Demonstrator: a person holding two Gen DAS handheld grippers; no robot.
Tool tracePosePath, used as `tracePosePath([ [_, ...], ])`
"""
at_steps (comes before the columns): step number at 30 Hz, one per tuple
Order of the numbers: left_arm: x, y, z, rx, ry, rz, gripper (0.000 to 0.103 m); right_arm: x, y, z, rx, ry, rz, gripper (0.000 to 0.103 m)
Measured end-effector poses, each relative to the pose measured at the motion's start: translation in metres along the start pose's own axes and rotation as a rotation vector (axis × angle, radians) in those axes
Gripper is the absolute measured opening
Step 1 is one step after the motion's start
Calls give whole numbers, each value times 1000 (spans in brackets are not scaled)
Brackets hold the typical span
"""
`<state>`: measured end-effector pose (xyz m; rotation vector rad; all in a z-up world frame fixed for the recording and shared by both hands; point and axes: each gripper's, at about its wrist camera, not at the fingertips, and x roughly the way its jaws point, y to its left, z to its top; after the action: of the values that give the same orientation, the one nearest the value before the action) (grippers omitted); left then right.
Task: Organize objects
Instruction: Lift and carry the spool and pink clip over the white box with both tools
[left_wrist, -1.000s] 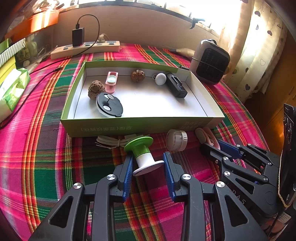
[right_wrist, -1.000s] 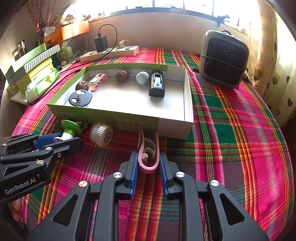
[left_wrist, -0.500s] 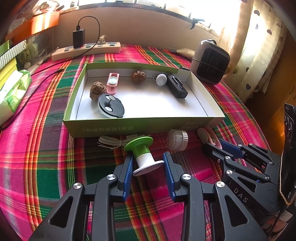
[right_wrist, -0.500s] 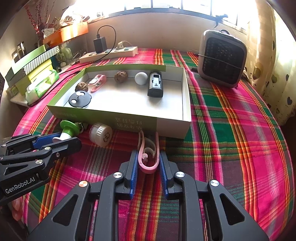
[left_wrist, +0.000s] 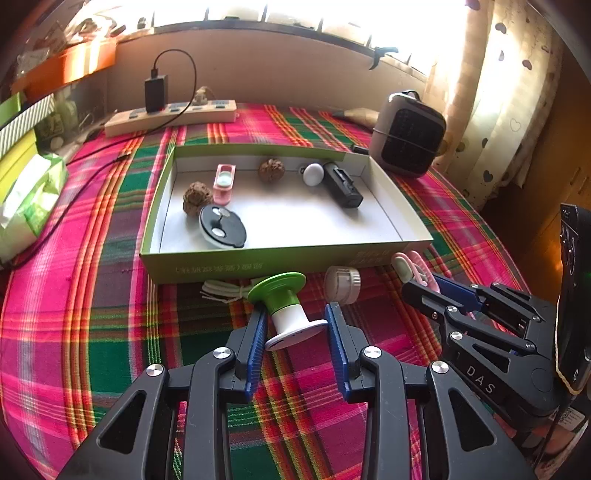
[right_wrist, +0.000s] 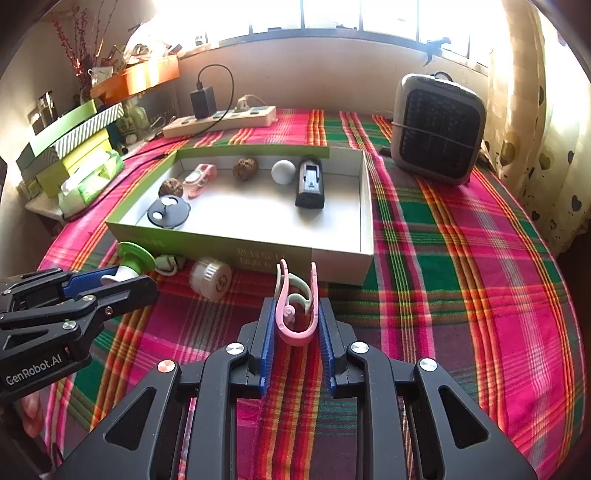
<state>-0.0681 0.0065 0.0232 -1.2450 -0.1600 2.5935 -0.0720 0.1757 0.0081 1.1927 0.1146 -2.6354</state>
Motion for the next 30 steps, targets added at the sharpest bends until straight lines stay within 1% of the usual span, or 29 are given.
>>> tracePosePath([
  [8, -12, -5, 8, 18, -37, -14, 30, -9, 2, 6, -4, -25, 8, 23],
  [14, -12, -5, 20, 26, -47, -33, 30, -11, 2, 17, -17, -40, 10, 23],
  [19, -5, -2, 32, 26, -39, -46, 30, -7, 3, 29, -32, -43, 13, 23],
  [27, 11, 6, 55, 44, -36, -36, 30, 9, 5, 46, -49, -30, 38, 23],
  [30, 19, 12, 64, 34, -30, -31, 30, 17, 8, 52, -68, -20, 40, 23],
])
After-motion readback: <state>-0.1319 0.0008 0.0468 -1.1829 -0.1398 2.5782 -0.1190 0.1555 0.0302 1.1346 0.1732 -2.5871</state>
